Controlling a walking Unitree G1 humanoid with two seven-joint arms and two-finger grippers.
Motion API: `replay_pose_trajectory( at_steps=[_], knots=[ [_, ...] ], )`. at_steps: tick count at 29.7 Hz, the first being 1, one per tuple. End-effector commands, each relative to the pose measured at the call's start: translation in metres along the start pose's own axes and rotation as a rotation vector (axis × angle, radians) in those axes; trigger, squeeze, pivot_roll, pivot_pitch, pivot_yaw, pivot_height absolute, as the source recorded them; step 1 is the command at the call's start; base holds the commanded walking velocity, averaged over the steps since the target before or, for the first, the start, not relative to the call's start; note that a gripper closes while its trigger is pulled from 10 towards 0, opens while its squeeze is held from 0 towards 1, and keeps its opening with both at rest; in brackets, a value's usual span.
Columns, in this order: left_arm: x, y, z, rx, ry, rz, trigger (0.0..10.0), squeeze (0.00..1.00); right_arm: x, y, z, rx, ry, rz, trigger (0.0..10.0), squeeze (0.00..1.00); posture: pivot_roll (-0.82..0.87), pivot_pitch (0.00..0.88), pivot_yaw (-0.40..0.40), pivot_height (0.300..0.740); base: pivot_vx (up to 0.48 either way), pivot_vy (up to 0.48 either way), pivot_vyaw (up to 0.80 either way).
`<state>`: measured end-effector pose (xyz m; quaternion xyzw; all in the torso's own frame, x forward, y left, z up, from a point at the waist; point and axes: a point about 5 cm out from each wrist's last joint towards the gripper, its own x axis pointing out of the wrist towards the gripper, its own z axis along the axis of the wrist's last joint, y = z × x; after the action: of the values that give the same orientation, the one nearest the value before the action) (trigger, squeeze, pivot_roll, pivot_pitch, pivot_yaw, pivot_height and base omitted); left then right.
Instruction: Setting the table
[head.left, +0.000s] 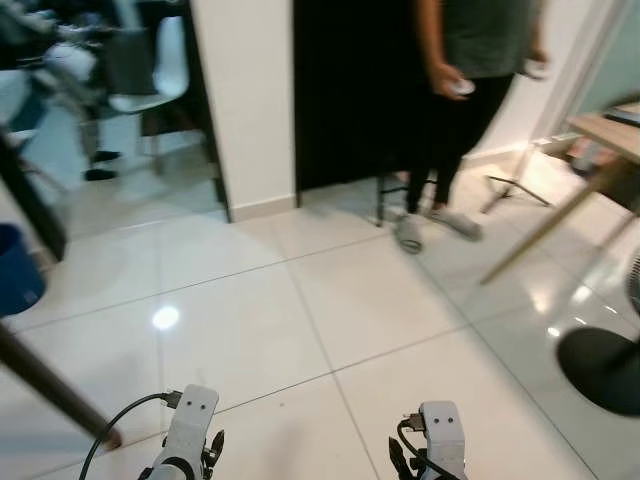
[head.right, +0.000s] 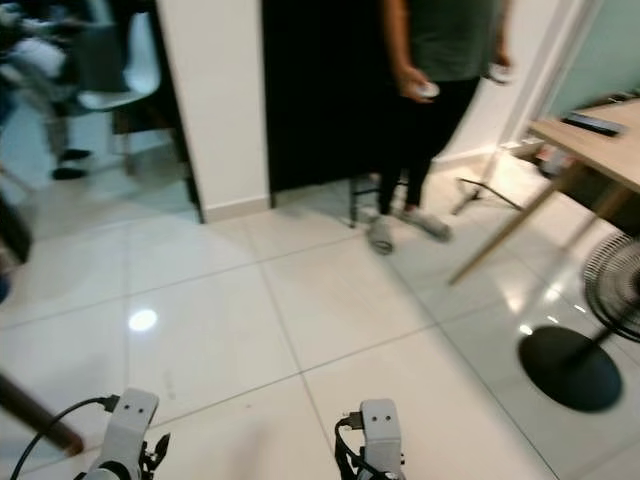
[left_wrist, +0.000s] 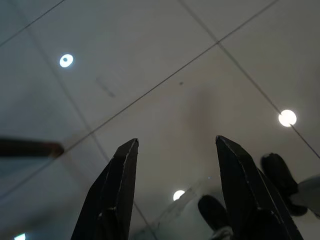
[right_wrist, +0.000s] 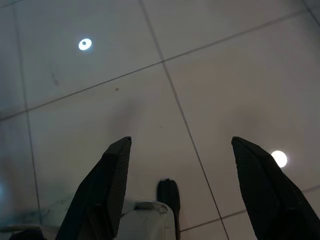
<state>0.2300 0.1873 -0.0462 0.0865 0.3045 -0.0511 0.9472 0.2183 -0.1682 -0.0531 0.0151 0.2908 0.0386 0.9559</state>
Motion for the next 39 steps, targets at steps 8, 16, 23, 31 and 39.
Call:
replay_pose_trajectory(
  at_steps=[8, 16, 23, 31, 39],
  knots=[
    [-0.0015, 0.0005, -0.0051, 0.014, 0.019, -0.001, 10.0, 0.0, -0.0011, 0.0031, -0.0053, 0.002, 0.023, 0.01, 10.0, 0.0, -0.05, 0.0, 0.102, 0.74, 0.0, 0.0, -0.78],
    [-0.0013, -0.0006, -0.0045, 0.023, 0.014, -0.008, 10.0, 0.0, -0.0011, 0.0032, -0.0056, 0.002, 0.025, 0.011, 10.0, 0.0, -0.05, 0.0, 0.102, 0.74, 0.184, 0.0, -0.78],
    [-0.0012, -0.0009, -0.0046, 0.023, 0.016, -0.009, 10.0, 0.0, -0.0011, 0.0033, -0.0057, 0.0, 0.026, 0.012, 10.0, 0.0, -0.05, 0.0, 0.103, 0.74, 0.48, 0.0, -0.78],
    [-0.0013, -0.0014, -0.0049, 0.023, 0.017, -0.011, 10.0, 0.0, -0.0013, 0.0032, -0.006, -0.003, 0.027, 0.012, 10.0, 0.0, -0.05, 0.0, 0.103, 0.74, 0.48, 0.0, -0.78],
    [-0.0012, -0.0019, -0.0049, 0.024, 0.017, -0.012, 10.0, 0.0, -0.0014, 0.003, -0.0063, -0.004, 0.029, 0.012, 10.0, 0.0, -0.05, 0.0, 0.102, 0.74, 0.48, 0.0, -0.78]
  ],
)
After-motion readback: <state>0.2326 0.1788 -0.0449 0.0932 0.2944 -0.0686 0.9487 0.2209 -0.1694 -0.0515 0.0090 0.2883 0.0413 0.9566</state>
